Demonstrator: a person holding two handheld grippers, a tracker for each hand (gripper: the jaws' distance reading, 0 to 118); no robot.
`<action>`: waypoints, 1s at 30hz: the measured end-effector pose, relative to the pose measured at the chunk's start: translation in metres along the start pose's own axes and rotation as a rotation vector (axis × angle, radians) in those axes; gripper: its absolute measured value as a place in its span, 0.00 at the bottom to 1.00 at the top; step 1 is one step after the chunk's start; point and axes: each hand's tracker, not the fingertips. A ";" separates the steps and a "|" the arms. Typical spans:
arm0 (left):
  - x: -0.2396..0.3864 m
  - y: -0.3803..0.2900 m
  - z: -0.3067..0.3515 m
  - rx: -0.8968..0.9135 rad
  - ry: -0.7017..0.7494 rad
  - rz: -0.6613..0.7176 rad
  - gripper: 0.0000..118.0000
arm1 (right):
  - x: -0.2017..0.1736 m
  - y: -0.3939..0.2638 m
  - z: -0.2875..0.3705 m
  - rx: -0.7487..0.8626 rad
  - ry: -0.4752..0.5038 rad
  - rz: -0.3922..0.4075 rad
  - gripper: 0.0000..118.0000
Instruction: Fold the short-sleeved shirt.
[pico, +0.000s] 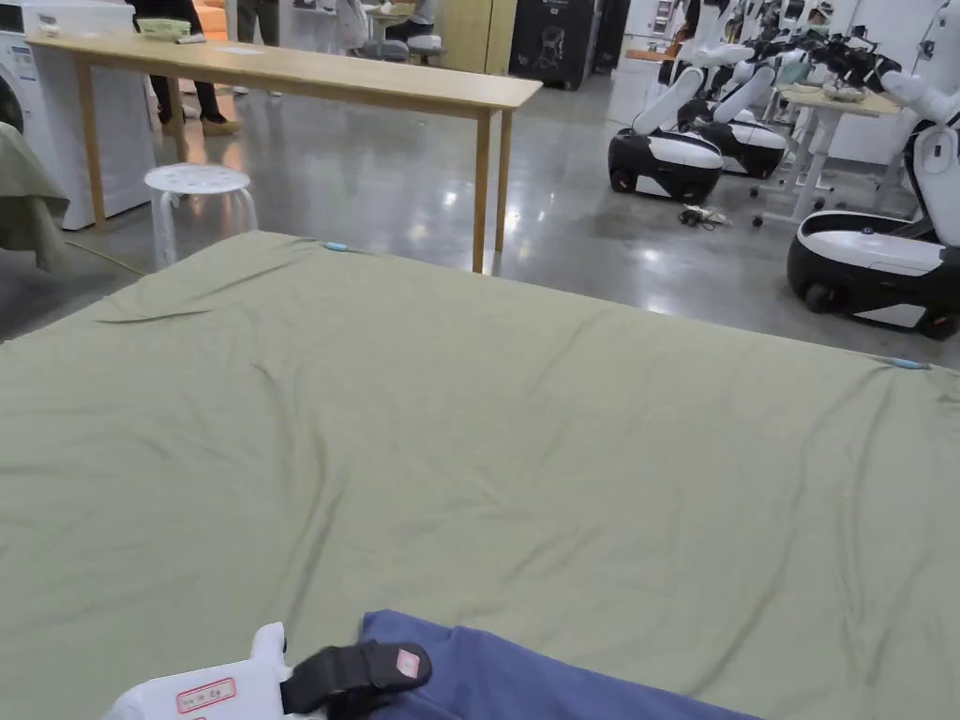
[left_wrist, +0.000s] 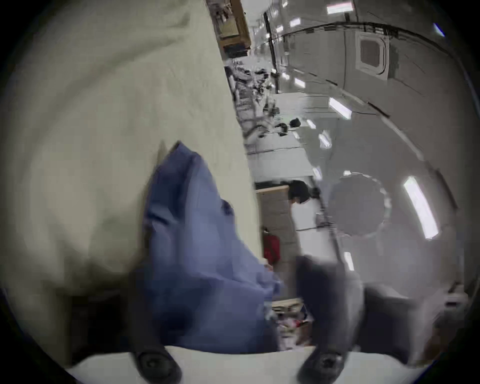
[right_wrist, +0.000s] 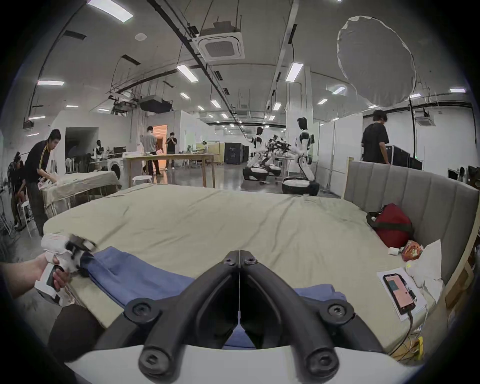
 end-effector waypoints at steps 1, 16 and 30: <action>-0.002 0.000 -0.007 -0.003 0.128 0.017 0.04 | -0.002 0.001 0.000 -0.002 -0.001 0.000 0.01; 0.186 -0.063 -0.021 0.134 0.717 -0.925 0.04 | 0.004 -0.010 0.004 0.018 0.020 -0.015 0.01; 0.167 -0.256 -0.246 -0.137 0.772 -1.363 0.43 | 0.059 -0.046 0.027 0.101 -0.022 -0.005 0.01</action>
